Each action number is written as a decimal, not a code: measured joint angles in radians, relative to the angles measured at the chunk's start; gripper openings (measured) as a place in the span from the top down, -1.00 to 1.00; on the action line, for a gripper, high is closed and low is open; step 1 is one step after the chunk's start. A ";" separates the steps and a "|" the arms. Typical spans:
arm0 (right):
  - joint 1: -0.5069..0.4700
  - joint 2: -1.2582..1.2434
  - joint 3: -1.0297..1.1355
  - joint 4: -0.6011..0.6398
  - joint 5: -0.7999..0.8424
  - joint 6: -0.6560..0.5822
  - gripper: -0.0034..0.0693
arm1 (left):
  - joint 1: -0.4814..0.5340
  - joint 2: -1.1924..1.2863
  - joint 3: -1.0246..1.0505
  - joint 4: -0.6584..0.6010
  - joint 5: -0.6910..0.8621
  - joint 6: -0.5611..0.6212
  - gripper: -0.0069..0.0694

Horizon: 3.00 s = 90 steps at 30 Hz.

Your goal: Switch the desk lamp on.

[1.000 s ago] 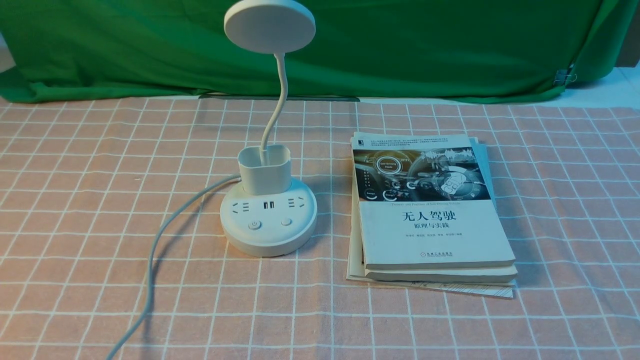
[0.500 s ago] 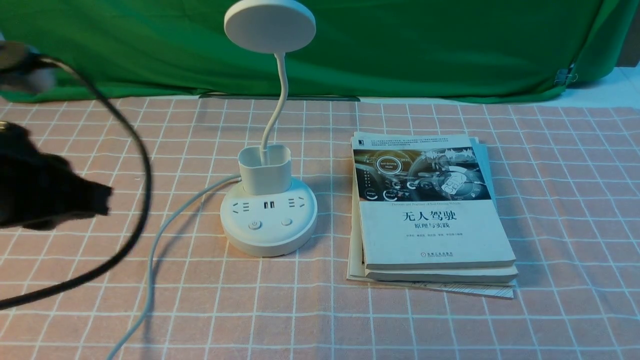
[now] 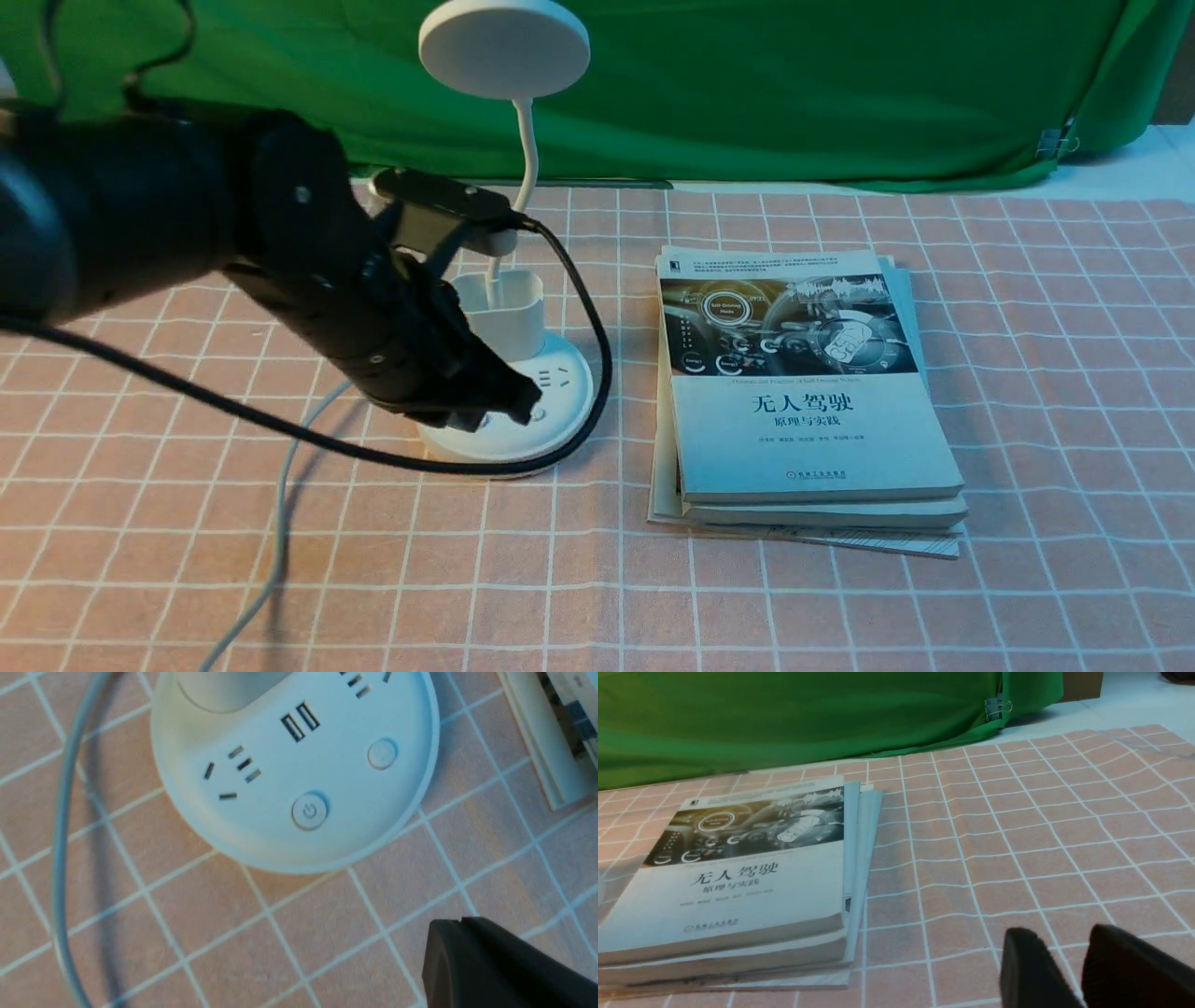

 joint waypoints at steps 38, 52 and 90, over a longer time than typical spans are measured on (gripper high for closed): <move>0.000 0.000 0.000 0.000 0.000 0.000 0.24 | -0.018 0.280 -0.143 0.044 -0.163 0.001 0.76; 0.000 0.000 0.000 0.000 0.000 0.000 0.24 | -0.018 0.325 -0.168 0.044 -0.116 0.001 0.76; 0.000 0.000 0.000 -0.001 0.000 0.000 0.24 | -0.070 0.067 0.035 0.148 -0.146 -0.173 0.76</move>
